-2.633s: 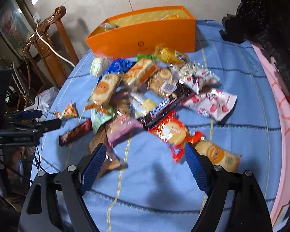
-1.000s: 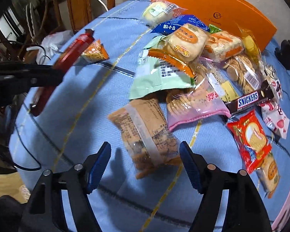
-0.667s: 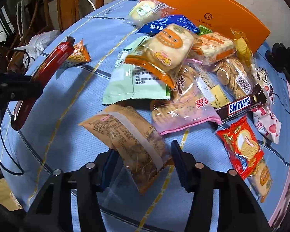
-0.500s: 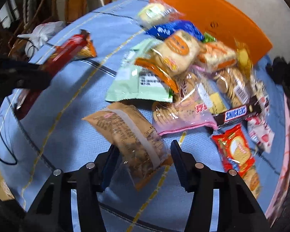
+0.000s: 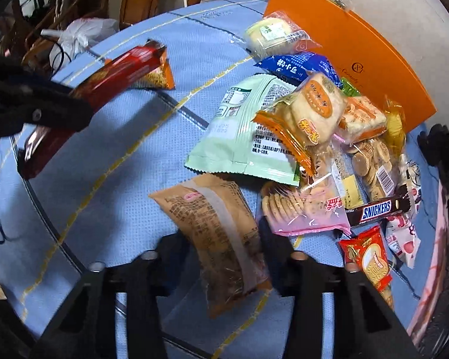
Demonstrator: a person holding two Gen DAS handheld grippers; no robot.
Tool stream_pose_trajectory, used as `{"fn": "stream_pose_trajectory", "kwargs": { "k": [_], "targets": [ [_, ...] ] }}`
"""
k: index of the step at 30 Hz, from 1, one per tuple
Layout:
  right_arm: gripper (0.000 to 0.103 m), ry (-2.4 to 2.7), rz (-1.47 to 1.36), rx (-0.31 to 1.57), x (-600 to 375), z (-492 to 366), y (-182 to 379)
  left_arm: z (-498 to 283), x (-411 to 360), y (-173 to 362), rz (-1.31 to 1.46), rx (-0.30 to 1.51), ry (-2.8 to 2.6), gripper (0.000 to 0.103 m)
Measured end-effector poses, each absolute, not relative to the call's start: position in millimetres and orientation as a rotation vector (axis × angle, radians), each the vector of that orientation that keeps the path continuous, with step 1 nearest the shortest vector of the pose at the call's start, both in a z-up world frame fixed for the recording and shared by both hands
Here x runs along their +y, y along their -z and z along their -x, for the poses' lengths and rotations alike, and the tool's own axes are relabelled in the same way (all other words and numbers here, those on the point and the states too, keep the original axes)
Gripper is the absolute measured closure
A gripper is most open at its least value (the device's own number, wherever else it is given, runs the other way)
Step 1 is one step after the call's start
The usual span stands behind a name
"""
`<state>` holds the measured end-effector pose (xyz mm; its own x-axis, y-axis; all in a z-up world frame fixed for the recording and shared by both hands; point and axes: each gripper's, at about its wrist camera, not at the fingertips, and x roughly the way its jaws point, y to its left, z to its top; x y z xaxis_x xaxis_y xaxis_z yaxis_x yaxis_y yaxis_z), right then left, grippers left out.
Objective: Organize snacks
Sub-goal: 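Grasp the brown chocolate bar with the left tool while the right tool grasps the tan paper bread bag, then carry the chocolate bar and tan bag into the orange box and open both tools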
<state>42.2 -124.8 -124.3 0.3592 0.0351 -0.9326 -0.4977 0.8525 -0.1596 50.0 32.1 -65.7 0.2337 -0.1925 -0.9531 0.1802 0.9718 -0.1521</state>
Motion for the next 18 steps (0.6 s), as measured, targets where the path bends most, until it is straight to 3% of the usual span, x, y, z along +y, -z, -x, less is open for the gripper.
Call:
{"fn": "stream_pose_trajectory", "kwargs": {
  "k": [3,18],
  "targets": [
    [0.072,-0.379,0.353,1.189,-137.4,-45.1,114.2,-50.1,34.9,64.0,0.015,1.308,0.249,0.08],
    [0.073,-0.302,0.236,1.069,-207.2,-37.6,25.0,-65.9,1.5,22.0,0.011,1.22,0.337,0.08]
  ]
}}
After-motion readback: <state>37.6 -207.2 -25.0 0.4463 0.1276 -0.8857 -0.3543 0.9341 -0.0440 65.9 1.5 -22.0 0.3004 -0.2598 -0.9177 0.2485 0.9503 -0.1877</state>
